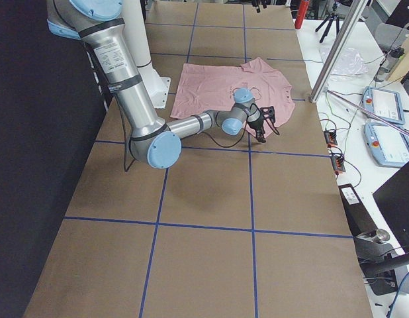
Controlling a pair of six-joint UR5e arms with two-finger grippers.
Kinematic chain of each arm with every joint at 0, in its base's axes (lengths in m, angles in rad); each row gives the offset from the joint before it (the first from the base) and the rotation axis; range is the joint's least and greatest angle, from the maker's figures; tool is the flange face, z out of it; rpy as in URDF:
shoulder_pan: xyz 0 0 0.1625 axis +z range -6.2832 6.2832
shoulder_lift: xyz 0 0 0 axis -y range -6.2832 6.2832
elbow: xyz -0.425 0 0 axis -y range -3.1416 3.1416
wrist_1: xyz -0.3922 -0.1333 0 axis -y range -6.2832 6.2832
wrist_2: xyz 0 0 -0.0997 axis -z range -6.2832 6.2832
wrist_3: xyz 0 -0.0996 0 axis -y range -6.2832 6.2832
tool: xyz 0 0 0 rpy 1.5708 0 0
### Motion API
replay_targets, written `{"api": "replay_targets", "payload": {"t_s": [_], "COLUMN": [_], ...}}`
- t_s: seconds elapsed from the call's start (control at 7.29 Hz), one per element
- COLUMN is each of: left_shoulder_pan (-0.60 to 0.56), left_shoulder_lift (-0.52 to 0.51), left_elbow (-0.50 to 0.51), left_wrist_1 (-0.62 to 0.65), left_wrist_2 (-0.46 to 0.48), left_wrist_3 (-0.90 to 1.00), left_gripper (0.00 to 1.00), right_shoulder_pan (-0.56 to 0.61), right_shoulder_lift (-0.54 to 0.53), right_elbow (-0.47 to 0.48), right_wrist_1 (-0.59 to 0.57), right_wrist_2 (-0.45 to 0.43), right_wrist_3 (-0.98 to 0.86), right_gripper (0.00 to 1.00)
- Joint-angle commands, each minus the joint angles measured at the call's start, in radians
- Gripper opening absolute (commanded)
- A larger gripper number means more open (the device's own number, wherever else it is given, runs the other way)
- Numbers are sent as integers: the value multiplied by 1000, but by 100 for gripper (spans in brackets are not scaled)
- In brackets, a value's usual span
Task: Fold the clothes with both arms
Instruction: 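Move the right gripper to the sleeve nearest it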
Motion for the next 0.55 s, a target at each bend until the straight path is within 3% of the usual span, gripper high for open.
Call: {"api": "replay_targets", "payload": {"t_s": [0.0, 0.41], "left_shoulder_pan": [0, -1], "left_shoulder_lift": [-1, 1], "left_elbow": [0, 0], "left_wrist_1": [0, 0], "left_wrist_2": [0, 0], "left_wrist_3": [-1, 0], "left_gripper": [100, 100], "right_shoulder_pan": [-7, -16], "right_shoulder_lift": [2, 2], "right_elbow": [-7, -7], "right_wrist_1": [-1, -1], "right_wrist_2": [-12, -14], "right_wrist_3": [1, 15], "right_gripper": [60, 60]}}
